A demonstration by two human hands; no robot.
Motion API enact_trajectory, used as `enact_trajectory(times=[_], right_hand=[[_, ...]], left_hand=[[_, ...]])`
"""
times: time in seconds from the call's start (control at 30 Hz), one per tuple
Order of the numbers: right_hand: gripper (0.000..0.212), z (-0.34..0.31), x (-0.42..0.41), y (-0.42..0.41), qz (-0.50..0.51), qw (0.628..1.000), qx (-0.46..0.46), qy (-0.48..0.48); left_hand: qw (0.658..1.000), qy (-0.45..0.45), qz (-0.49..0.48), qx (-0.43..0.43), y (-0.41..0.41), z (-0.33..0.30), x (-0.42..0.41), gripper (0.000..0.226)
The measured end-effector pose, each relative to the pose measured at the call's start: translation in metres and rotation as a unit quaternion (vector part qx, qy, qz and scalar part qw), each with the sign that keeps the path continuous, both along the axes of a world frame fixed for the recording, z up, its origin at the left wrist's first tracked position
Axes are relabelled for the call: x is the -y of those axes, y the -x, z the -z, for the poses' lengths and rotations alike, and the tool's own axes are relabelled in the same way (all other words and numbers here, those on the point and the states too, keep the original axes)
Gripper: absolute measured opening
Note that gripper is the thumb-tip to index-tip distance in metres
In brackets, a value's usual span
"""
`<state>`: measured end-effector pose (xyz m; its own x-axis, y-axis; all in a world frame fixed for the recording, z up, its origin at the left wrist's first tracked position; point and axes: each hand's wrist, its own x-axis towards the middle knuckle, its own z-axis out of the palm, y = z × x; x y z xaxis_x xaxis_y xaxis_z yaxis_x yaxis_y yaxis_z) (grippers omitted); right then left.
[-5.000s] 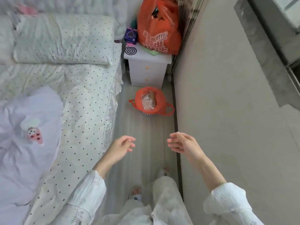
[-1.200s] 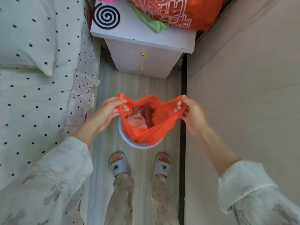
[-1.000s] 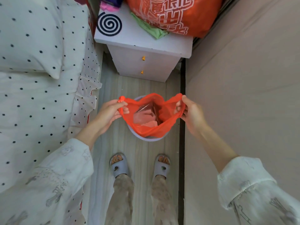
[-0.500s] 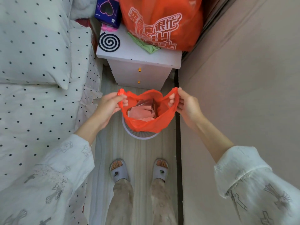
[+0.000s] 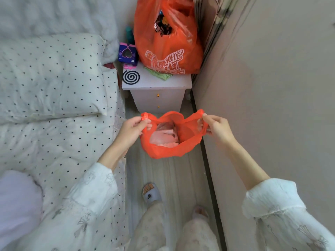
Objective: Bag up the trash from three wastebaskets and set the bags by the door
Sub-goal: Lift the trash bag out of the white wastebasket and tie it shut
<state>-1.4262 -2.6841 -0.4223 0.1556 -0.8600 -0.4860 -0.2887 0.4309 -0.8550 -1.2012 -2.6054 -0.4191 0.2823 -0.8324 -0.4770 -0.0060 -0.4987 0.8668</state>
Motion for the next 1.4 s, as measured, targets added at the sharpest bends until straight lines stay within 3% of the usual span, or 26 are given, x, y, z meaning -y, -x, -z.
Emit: enact_trajectory(times=[0.17,0.33,0.57,0.67,0.77,0.9,1.07,1.17,1.3,1.4], right_hand=[[0.037,-0.010,-0.043,0.030,-0.048,0.999,-0.010,0.019],[0.027,0.019,-0.090,0.070,-0.065,0.998,-0.023,0.014],[0.016,0.105,-0.140,0.113,-0.129,0.986,-0.108,0.008],[0.025,0.152,-0.152,0.117,-0.135,0.981,-0.135,0.014],[0.022,0.200,-0.165,0.116,-0.141,0.979,-0.147,0.024],[0.023,0.264,-0.183,0.108,-0.125,0.970,-0.191,0.086],[0.016,0.339,-0.198,0.098,-0.083,0.967,-0.182,0.161],[0.020,0.367,-0.185,0.087,-0.041,0.976,-0.099,0.189],[0.042,0.395,-0.165,0.081,-0.062,0.975,-0.042,0.209],[0.066,0.419,-0.154,0.086,-0.108,0.965,-0.027,0.239]], left_hand=[[0.999,0.012,-0.019,0.031,0.028,-0.006,-0.046,0.020],[0.998,0.012,-0.025,0.064,0.072,0.023,-0.097,0.011],[0.996,-0.069,-0.056,0.028,0.115,0.114,-0.176,0.016],[0.994,-0.094,-0.053,0.026,0.121,0.163,-0.195,0.016],[0.992,-0.088,-0.025,0.081,0.121,0.213,-0.202,0.013],[0.988,-0.059,-0.002,0.144,0.122,0.277,-0.209,0.025],[0.999,-0.010,0.022,0.041,0.112,0.337,-0.218,0.039],[0.998,0.066,0.014,0.018,0.097,0.358,-0.202,0.042],[0.991,0.130,0.010,-0.028,0.097,0.386,-0.176,0.057],[0.983,0.181,0.029,0.005,0.111,0.418,-0.156,0.076]])
